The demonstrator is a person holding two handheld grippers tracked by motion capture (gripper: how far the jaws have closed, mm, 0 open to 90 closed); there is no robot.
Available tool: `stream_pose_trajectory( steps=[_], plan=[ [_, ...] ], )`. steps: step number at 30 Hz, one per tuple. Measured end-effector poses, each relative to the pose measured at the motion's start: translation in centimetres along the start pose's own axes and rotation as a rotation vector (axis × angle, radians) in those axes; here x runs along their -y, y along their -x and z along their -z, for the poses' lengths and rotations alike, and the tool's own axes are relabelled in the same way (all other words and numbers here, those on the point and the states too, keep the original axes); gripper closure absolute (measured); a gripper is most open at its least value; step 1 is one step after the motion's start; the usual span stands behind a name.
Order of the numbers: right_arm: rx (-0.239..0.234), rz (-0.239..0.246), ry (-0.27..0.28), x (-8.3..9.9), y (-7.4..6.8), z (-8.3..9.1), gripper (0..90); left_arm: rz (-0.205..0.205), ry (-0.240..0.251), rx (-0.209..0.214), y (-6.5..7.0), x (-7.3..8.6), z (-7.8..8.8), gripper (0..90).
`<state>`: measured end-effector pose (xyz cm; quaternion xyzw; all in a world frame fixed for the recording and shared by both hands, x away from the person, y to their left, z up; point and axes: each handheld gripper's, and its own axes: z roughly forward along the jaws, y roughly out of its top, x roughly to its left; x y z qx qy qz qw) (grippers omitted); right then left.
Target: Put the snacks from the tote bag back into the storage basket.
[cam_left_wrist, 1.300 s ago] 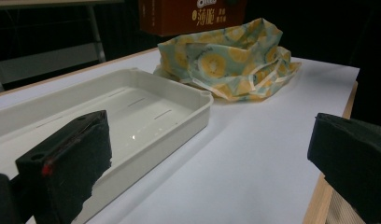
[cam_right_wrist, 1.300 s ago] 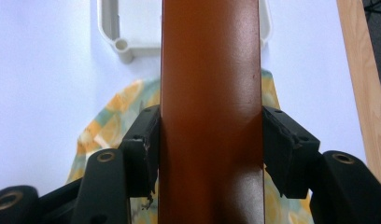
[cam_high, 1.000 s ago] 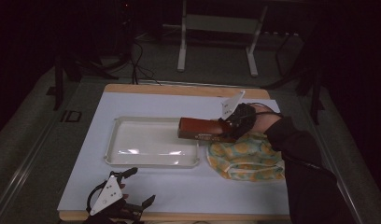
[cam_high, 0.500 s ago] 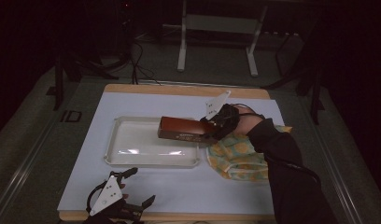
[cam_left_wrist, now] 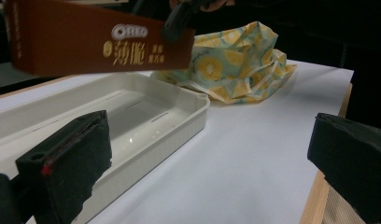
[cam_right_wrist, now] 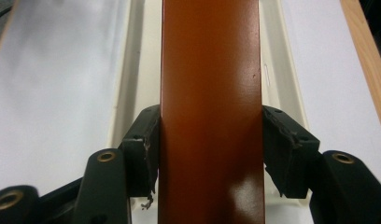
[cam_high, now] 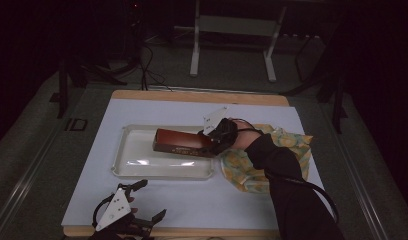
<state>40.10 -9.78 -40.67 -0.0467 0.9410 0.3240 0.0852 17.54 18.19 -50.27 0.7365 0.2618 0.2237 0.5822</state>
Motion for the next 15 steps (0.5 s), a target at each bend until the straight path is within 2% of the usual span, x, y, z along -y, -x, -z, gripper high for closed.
stream_pose_trajectory(
  steps=[10, 15],
  plan=[
    [-0.014, 0.003, -0.032, 0.6, 0.1, -3.1, 43.1, 0.000, 0.000, -0.002, 0.0, 0.0, 0.0, 0.0],
    [-0.023, 0.007, -0.067, 1.0, 0.3, -4.6, 43.1, 0.002, 0.002, -0.001, 0.1, 0.0, 0.0, 0.0]
  ],
)
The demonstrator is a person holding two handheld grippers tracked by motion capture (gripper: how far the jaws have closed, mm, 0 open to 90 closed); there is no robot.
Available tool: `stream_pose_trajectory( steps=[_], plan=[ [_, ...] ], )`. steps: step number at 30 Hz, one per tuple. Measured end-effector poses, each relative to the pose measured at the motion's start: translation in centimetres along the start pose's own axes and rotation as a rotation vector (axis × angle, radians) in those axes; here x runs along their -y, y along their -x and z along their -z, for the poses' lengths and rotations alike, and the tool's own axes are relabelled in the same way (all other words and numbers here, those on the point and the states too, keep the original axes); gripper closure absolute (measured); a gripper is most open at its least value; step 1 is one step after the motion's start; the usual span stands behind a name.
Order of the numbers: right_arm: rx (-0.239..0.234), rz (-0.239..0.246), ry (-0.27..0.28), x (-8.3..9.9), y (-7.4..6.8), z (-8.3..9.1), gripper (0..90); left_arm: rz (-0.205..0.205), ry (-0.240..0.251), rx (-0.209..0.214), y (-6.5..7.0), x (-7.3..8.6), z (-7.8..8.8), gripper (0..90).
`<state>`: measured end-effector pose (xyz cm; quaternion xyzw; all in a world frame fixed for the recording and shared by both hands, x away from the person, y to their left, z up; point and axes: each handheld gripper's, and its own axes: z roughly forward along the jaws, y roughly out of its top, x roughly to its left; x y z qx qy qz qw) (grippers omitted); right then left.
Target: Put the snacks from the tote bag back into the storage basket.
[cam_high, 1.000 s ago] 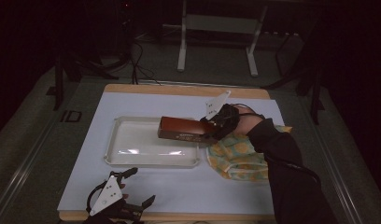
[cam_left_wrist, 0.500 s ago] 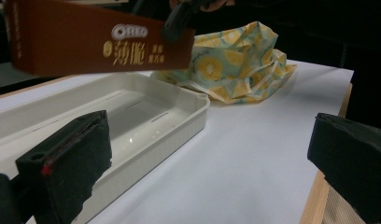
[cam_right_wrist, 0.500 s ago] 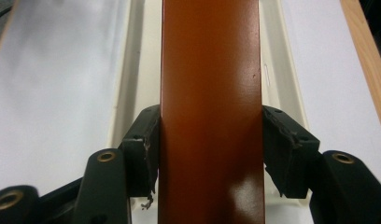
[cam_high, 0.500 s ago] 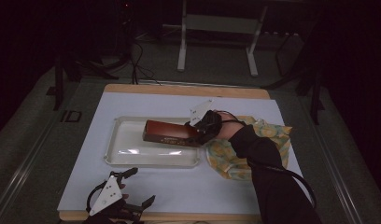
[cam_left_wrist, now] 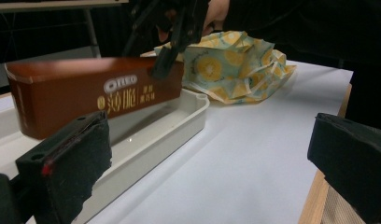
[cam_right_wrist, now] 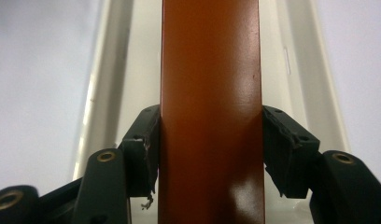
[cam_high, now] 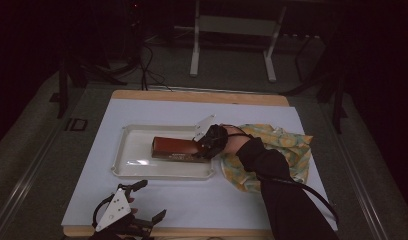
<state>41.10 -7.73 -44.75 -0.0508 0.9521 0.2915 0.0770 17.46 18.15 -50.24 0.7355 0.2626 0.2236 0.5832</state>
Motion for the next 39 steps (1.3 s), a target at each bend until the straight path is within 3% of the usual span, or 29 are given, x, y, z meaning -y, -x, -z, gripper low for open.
stream_pose_trajectory(
  steps=[7, 22, 32, 39],
  plan=[
    [-0.016, 0.016, -0.054, 0.4, -0.1, -1.8, 43.0, 0.002, 0.000, 0.002, 0.0, 0.0, 0.0, 0.0],
    [-0.048, 0.000, -0.073, 0.6, 0.1, -3.0, 41.1, 0.003, -0.001, 0.003, 0.0, 0.0, 0.0, 0.0],
    [-0.024, -0.057, -0.063, 0.3, 0.5, -2.3, 29.2, 0.002, -0.001, 0.002, 0.0, 0.0, 0.0, 0.0],
    [-0.048, -0.122, -0.016, 0.2, 0.8, -0.8, 14.3, 0.001, -0.003, 0.001, 0.0, 0.0, 0.0, 0.0]
  ],
)
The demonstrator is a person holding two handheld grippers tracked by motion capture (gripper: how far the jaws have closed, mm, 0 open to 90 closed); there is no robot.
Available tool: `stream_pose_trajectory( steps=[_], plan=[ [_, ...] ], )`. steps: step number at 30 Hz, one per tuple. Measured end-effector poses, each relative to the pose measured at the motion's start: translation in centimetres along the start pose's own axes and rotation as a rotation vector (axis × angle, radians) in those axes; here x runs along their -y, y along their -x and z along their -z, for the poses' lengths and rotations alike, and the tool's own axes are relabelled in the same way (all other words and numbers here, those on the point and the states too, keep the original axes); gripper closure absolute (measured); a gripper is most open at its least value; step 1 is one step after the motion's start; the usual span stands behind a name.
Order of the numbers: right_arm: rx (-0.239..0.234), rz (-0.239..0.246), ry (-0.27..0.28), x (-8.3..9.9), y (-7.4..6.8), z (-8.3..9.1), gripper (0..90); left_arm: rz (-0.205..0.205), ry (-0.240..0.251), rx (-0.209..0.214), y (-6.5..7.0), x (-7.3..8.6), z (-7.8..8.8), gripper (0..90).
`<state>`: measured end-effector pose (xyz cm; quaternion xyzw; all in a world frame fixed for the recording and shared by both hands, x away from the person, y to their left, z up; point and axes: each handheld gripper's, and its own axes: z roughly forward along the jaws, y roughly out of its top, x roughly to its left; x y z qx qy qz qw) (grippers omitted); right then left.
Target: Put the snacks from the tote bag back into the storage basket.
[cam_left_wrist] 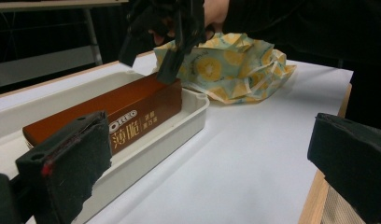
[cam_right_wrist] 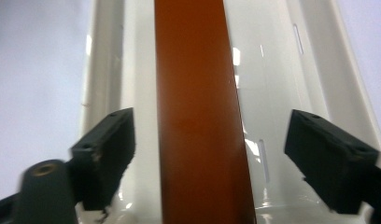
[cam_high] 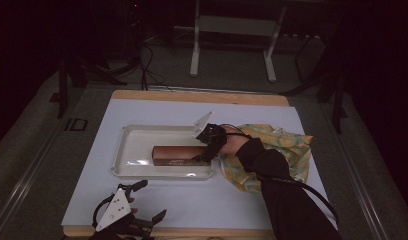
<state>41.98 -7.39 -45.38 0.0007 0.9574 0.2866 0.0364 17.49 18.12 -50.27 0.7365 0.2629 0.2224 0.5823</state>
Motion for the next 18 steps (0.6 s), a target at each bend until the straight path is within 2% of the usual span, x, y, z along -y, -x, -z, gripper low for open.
stream_pose_trajectory(
  steps=[5, 10, 14, 18],
  plan=[
    [0.029, -0.006, 0.037, -0.1, -0.2, 1.6, 12.7, 0.000, 0.001, 0.000, 0.0, 0.0, 0.0, 0.0],
    [0.040, -0.080, 0.093, 0.1, 0.2, 3.7, 14.1, -0.001, -0.001, 0.000, 0.1, 0.0, -0.1, 0.0],
    [0.094, -0.110, 0.092, 0.6, 0.2, 5.2, 14.3, -0.001, -0.001, 0.001, 0.1, 0.0, -0.1, 0.0],
    [0.112, -0.141, 0.124, 1.5, 0.1, 6.6, 14.3, -0.003, -0.005, 0.002, 0.1, 0.0, -0.1, 0.0]
  ],
)
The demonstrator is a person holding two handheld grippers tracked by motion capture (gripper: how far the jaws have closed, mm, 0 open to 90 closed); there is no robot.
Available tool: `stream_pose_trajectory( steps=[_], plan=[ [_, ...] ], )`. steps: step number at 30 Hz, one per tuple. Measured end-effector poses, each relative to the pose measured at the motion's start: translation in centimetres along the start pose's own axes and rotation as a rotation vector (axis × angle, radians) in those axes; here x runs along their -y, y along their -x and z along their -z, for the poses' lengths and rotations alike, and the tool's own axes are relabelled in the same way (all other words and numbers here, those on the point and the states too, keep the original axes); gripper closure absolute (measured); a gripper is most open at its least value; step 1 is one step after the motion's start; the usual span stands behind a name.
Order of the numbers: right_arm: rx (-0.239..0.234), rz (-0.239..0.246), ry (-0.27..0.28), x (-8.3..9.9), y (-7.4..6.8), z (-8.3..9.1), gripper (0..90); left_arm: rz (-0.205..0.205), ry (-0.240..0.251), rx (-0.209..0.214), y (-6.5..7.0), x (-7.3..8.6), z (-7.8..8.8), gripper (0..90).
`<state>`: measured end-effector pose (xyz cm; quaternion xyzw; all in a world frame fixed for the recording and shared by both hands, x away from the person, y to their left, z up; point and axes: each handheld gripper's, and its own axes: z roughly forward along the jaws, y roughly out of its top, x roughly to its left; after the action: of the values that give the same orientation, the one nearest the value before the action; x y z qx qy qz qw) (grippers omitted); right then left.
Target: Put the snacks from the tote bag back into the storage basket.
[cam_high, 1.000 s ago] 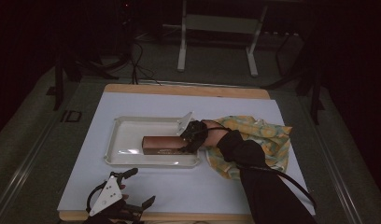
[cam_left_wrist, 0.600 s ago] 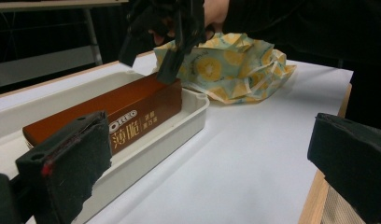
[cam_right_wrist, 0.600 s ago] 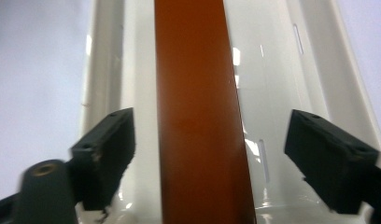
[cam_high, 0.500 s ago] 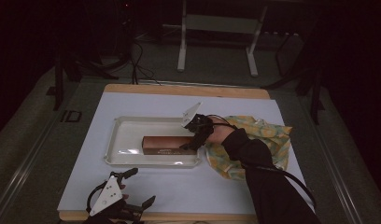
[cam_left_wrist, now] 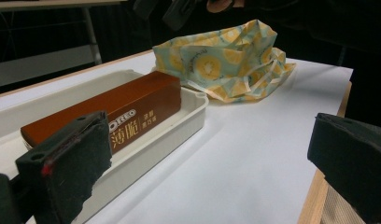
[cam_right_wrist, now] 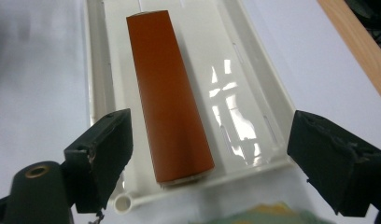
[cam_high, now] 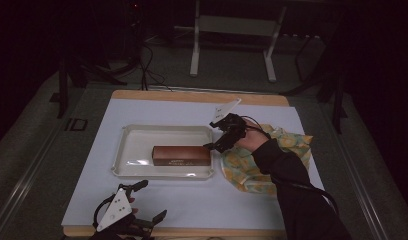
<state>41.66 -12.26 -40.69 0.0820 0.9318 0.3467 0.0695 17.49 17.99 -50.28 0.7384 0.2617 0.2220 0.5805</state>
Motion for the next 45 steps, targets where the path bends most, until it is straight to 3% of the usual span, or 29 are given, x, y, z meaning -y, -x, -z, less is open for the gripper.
stream_pose_trajectory(
  steps=[8, 19, 31, 40, 45],
  plan=[
    [0.045, -0.057, 0.018, 1.8, 0.0, 2.3, 14.3, 0.000, -0.002, 0.001, 0.0, 0.0, 0.0, 0.0],
    [0.097, -0.140, 0.095, 4.4, -0.9, 5.4, 14.3, -0.003, -0.006, -0.002, 0.0, 0.0, -0.1, 0.0],
    [0.179, -0.161, 0.107, 7.2, -2.0, 7.4, 14.2, -0.006, -0.007, 0.000, 0.1, 0.0, -0.1, 0.0],
    [0.231, -0.208, 0.158, 9.7, -3.0, 9.0, 14.2, -0.007, -0.010, 0.006, 0.1, 0.0, -0.1, 0.0],
    [0.279, -0.240, 0.180, 12.1, -3.7, 9.6, 14.0, -0.006, -0.013, 0.010, 0.2, 0.0, -0.2, 0.0]
  ],
)
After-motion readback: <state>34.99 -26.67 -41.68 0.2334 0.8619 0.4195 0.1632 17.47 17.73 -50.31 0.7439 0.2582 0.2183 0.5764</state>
